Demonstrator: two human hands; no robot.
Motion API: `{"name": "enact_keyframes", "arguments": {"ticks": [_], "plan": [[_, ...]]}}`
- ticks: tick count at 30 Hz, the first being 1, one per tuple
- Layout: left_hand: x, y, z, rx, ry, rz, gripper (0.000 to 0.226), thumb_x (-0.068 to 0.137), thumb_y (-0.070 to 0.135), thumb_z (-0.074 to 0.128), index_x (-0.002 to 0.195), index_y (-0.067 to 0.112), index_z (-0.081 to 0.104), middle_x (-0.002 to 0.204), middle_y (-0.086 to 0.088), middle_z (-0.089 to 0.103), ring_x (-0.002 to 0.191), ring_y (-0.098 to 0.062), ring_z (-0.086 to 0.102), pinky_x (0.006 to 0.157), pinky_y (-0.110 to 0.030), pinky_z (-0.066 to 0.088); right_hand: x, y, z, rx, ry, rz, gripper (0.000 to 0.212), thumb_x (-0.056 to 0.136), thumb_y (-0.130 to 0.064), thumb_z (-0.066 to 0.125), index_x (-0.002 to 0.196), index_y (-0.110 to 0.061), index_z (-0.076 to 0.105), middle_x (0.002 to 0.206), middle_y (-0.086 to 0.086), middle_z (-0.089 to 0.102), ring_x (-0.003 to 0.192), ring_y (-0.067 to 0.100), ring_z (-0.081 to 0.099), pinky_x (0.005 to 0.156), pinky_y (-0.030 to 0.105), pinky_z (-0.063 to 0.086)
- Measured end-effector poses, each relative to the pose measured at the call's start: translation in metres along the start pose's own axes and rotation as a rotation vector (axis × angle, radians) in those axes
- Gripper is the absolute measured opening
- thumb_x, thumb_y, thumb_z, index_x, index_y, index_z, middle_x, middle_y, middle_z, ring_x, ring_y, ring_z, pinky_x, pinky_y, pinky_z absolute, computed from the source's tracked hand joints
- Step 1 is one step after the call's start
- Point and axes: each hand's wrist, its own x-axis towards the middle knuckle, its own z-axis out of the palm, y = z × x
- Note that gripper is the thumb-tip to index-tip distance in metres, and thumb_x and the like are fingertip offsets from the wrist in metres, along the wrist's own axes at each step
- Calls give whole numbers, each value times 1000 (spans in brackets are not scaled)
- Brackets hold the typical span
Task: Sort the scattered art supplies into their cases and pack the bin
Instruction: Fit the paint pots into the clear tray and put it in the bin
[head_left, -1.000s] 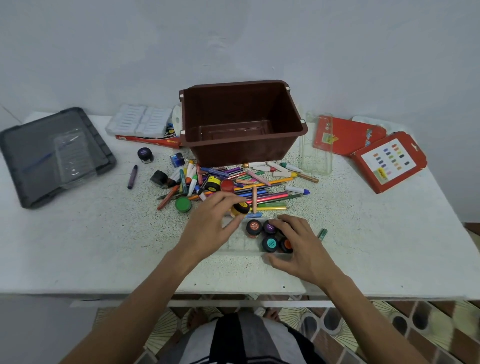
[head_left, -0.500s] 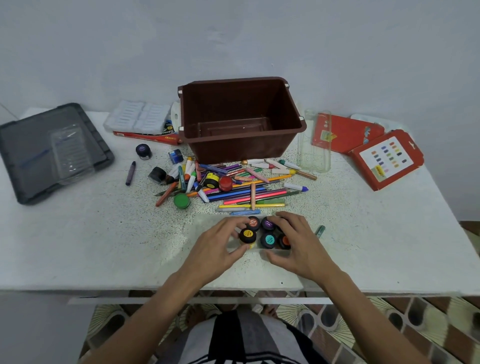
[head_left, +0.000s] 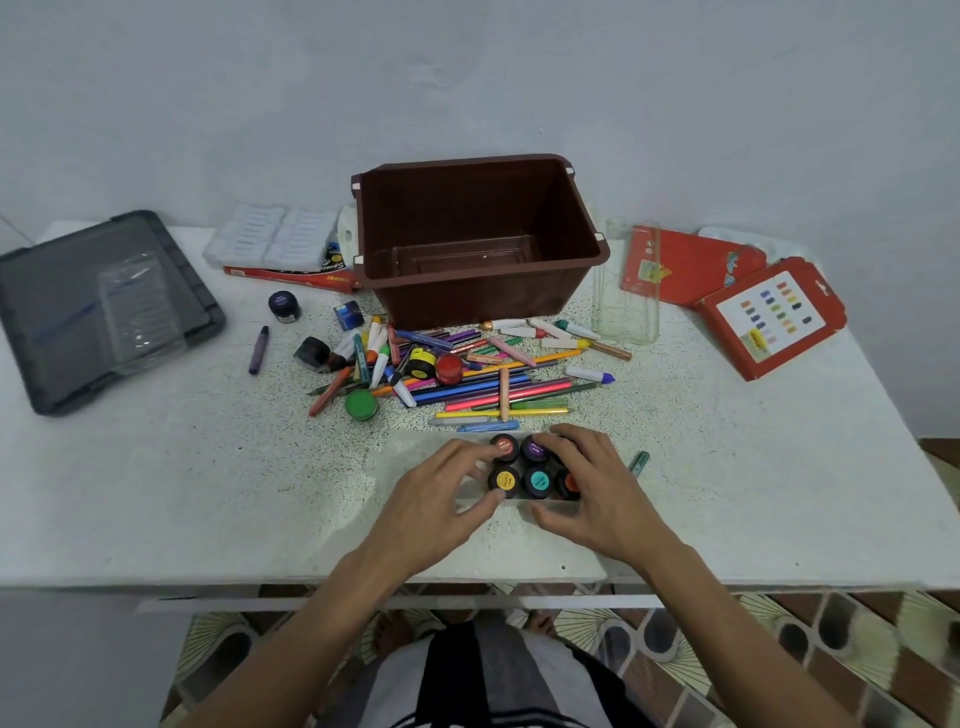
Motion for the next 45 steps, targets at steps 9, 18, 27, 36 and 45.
{"name": "enact_keyframes", "arguments": {"ticks": [9, 18, 27, 36, 45], "plan": [[62, -39, -34, 386, 171, 148, 25, 91, 17, 61, 114, 13, 68, 109, -2, 65, 97, -19, 59, 82, -40, 53, -1, 1, 0, 8, -16, 10, 72, 80, -64, 61, 139, -25, 47, 138, -2, 44, 126, 18, 39, 103, 35, 42], [108, -44, -49, 689, -8, 282, 40, 79, 9, 73, 118, 16, 69, 117, -10, 68, 107, -32, 60, 89, -44, 45, -1, 2, 1, 13, -3, 10, 71, 80, -64, 62, 138, -26, 47, 138, -3, 44, 125, 17, 40, 103, 35, 43], [84, -29, -60, 299, 63, 227, 45, 95, 21, 62, 139, 13, 53, 118, -6, 56, 104, -15, 54, 88, -24, 49, 0, 1, 1, 19, 1, 10, 71, 80, -63, 62, 138, -25, 48, 138, -3, 44, 125, 17, 40, 104, 35, 42], [26, -29, -41, -1, -121, 46, 45, 86, 27, 72, 129, 25, 60, 110, 10, 48, 102, -1, 51, 94, -22, 45, 0, 1, 1, 17, -7, 18, 71, 80, -64, 63, 138, -26, 47, 138, -4, 44, 125, 16, 39, 104, 31, 40], [21, -36, -15, 334, -15, 144, 43, 84, 34, 75, 122, 18, 64, 109, 2, 60, 97, -18, 59, 83, -37, 54, 0, 1, 1, 17, -14, 27, 72, 79, -66, 60, 138, -26, 46, 140, -3, 43, 126, 16, 38, 105, 32, 38]]}}
